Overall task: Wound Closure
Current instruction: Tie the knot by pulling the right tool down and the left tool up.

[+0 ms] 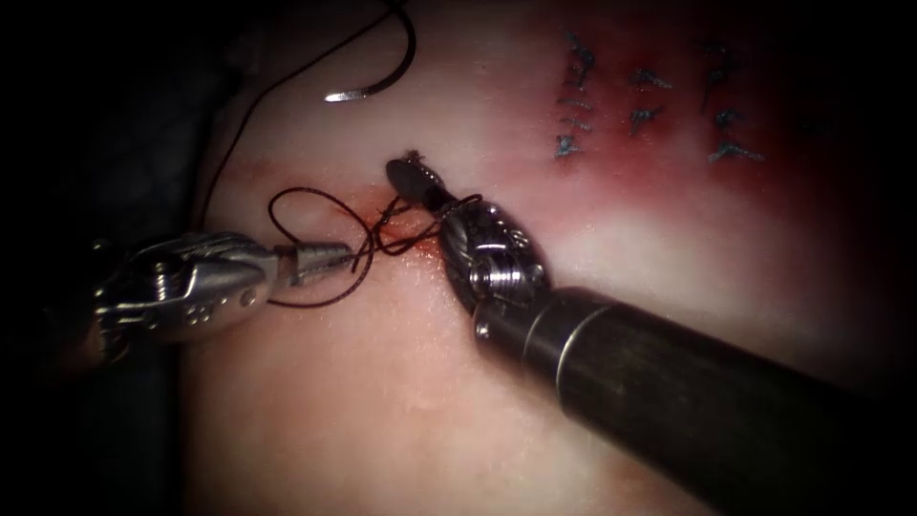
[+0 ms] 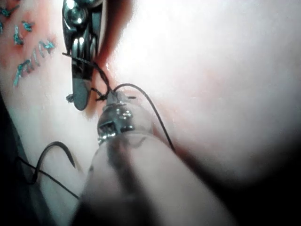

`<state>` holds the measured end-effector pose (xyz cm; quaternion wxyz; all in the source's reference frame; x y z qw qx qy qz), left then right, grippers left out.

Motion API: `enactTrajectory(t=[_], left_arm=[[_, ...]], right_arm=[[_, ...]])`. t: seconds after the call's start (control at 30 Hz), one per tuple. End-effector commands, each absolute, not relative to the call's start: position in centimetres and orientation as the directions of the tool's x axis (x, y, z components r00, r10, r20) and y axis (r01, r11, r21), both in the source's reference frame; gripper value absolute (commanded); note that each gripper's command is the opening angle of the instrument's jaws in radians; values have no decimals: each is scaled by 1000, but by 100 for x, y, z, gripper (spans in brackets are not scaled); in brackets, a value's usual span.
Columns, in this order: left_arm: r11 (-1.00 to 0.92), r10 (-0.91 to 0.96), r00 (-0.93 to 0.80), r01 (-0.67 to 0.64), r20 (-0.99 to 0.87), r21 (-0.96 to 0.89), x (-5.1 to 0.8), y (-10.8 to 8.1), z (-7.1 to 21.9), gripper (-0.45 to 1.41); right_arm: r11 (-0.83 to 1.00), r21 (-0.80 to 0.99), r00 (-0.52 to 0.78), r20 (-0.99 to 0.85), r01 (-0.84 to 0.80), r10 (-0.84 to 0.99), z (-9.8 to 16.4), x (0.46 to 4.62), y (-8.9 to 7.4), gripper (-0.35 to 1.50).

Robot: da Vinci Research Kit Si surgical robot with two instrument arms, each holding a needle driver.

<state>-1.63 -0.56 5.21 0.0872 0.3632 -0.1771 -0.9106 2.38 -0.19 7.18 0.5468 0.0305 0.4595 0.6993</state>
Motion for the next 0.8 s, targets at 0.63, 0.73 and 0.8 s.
enactTrajectory(t=[0.63,0.73,0.8], left_arm=[[-949,-173,-791,-26,-587,314,-141,82,565,-35],[-951,-156,-796,-38,-585,306,-144,104,573,-35],[-953,-139,-802,-52,-581,299,-149,124,580,-35]], right_arm=[[171,676,-362,-570,-717,737,697,260,-36,-35],[180,674,-357,-576,-716,736,696,261,-41,-35],[187,675,-357,-580,-714,732,697,262,-47,-35]])
